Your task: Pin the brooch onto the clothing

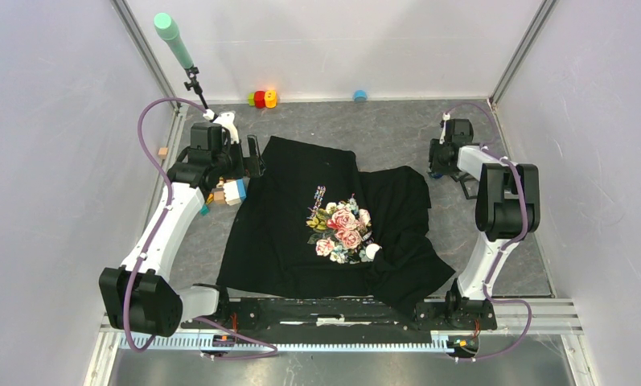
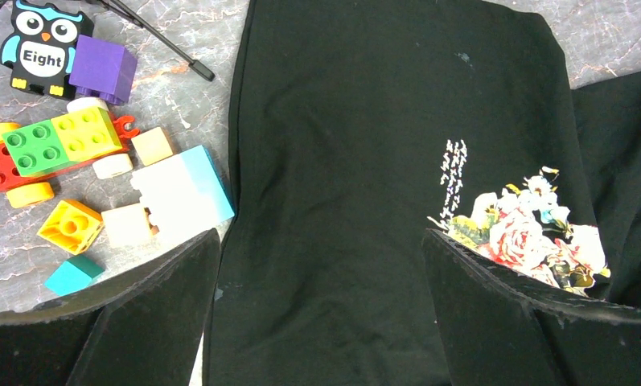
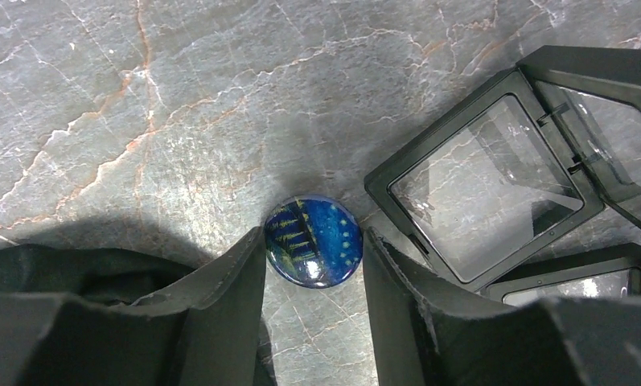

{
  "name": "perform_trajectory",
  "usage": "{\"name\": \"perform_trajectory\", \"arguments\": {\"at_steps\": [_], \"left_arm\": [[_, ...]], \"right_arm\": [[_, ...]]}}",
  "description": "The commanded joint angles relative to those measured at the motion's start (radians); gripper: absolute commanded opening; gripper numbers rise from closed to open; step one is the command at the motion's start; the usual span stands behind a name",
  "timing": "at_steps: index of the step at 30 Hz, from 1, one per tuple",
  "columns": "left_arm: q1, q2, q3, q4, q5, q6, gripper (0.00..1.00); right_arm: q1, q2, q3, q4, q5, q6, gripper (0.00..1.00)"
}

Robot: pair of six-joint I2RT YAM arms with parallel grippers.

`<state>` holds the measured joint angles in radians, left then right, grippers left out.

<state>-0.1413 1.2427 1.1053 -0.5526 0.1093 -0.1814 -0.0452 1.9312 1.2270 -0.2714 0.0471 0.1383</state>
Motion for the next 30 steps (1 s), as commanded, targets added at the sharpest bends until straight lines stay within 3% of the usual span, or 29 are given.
{"name": "perform_trajectory", "arguments": {"at_steps": [1,20,30], "left_arm": [[0.005,-0.027,-0.008,0.02,0.018,0.007,1.0],[0.005,-0.044,-0.015,0.026,0.026,0.002,1.0],[0.005,-0.046,-0.018,0.029,0.032,-0.004,1.0]], "right_arm": [[-0.019,0.03,-0.035,-0.031,-0.035,0.02,0.48],[-0.033,-0.096,-0.158,0.109,-0.113,0.133,0.02],[-0.058,-0.183,-0.254,0.227,-0.179,0.198,0.0]]}}
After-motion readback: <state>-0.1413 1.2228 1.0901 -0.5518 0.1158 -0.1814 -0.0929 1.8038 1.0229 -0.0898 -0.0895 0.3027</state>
